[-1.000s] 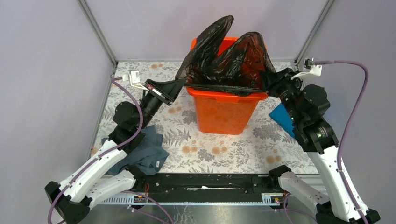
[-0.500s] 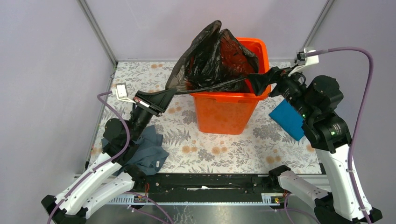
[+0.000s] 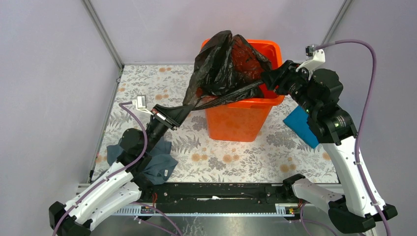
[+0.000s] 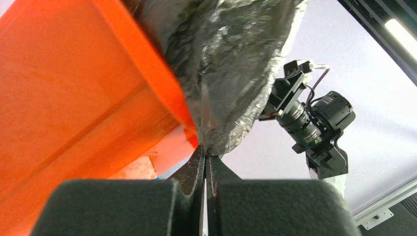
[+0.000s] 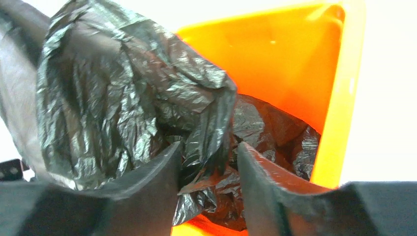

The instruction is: Put the trash bags into the trash bin

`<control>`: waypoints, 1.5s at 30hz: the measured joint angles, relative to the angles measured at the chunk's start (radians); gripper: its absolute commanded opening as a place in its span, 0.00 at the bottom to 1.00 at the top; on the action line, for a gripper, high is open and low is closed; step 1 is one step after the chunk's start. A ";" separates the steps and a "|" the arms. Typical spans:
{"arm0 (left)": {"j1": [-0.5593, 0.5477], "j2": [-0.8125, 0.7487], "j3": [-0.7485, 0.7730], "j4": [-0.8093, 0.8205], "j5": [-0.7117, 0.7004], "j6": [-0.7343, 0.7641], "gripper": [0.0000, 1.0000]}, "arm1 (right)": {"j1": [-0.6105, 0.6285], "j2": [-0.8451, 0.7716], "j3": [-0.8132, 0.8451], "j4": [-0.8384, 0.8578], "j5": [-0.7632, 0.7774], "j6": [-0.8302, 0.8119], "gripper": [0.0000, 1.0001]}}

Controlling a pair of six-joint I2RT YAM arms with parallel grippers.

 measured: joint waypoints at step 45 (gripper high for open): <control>0.000 0.196 0.453 -0.678 -0.093 0.368 0.13 | 0.000 -0.463 -0.260 -0.278 0.051 -0.219 0.99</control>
